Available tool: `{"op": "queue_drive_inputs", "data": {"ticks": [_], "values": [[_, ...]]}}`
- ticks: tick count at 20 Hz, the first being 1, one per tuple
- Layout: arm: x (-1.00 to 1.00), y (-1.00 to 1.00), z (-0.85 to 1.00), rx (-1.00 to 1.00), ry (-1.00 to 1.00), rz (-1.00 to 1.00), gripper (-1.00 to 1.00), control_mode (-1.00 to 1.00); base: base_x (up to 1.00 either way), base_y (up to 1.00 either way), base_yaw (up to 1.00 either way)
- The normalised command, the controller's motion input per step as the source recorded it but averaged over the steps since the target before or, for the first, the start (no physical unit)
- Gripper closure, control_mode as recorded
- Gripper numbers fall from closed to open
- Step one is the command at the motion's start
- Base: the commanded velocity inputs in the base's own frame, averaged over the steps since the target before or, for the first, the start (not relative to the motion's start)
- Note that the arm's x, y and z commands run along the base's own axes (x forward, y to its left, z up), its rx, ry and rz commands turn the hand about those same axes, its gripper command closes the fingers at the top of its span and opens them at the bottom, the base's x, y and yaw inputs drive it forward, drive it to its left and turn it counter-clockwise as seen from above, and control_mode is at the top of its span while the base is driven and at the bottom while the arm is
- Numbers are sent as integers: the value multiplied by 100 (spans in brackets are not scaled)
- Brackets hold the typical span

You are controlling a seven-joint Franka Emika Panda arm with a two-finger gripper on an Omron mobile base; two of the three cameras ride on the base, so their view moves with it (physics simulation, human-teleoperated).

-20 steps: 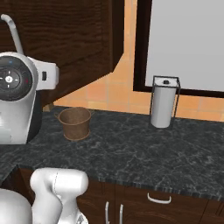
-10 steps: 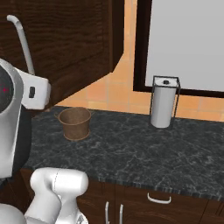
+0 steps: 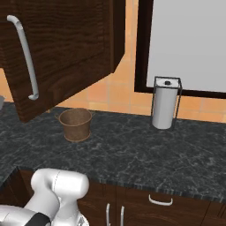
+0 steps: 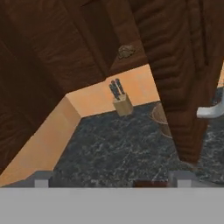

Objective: Open the cabinet, pick up the bread from the cabinet and place it in the basket. Then move the basket to the dining counter.

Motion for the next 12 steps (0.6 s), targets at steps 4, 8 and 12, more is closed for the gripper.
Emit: {"op": "queue_drive_inputs", "data": {"ticks": [4,8,12], "values": [[65,53,-52,1,16,-38,-100,-100,0,0,0],[81,52,-42,23,2,-44,-100,-100,0,0,0],[71,42,-7,26,0,-47,-100,-100,0,0,0]]}}
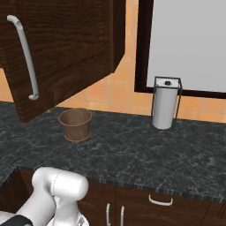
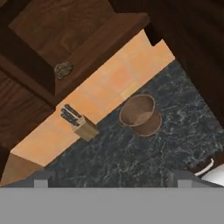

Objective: Open the cabinet, pick up the bread from the cabinet and place it in the basket. Then move the basket to the dining counter.

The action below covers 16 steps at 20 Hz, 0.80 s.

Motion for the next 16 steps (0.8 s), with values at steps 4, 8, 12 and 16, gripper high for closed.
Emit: {"op": "queue_drive_inputs", "data": {"ticks": [4,8,12,16], "values": [[58,22,0,10,-3,-42,-100,-100,0,0,0],[30,-24,0,11,-22,-28,-100,-100,0,0,0],[14,-14,-1,12,-47,-25,-100,-100,0,0,0],[35,-1,0,21,-22,-46,-100,-100,0,0,0]]}}
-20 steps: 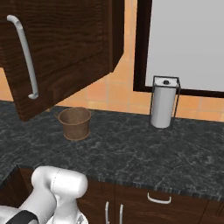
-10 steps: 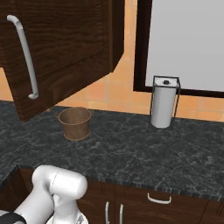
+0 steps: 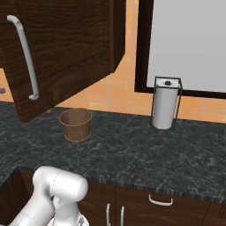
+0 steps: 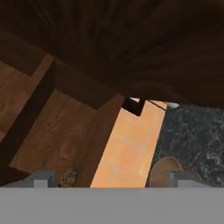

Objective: Open the cabinet, pick up the bread from the cabinet and place it in the basket. Then move the basket to the dining counter.

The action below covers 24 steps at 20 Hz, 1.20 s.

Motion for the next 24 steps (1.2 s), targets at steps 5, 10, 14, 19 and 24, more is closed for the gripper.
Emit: {"op": "queue_drive_inputs", "data": {"ticks": [5,10,14,19,24], "values": [[34,-1,0,20,-15,-63,-100,-100,0,0,0],[18,-24,-11,22,-21,-45,-100,-100,0,0,0],[33,-40,-37,18,-29,-32,-100,-100,0,0,0],[44,-75,-43,20,-23,-26,-100,-100,0,0,0],[-28,-100,0,26,-19,-13,-100,-100,0,0,0]]}}
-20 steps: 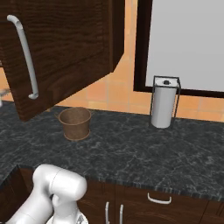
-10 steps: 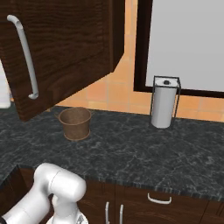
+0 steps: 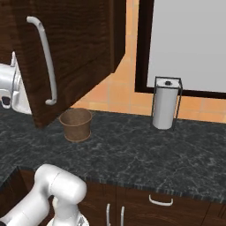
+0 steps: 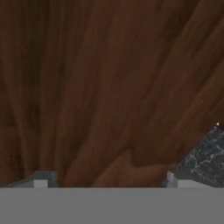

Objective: Open the cabinet, pick up the bread from the cabinet and place it in the basket. Then move the basket to the dining counter.

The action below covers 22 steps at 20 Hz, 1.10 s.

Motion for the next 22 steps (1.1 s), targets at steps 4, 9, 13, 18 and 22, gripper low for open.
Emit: {"op": "queue_drive_inputs", "data": {"ticks": [4,9,13,18,22], "values": [[-19,-100,0,28,-13,-9,-100,-100,0,0,0],[4,-100,-2,30,-12,0,-100,-100,0,0,0],[30,-70,-4,26,-11,2,-100,-100,0,0,0],[3,67,-2,6,-15,20,-100,-100,0,0,0],[0,99,3,-1,-3,23,-100,-100,0,0,0]]}}
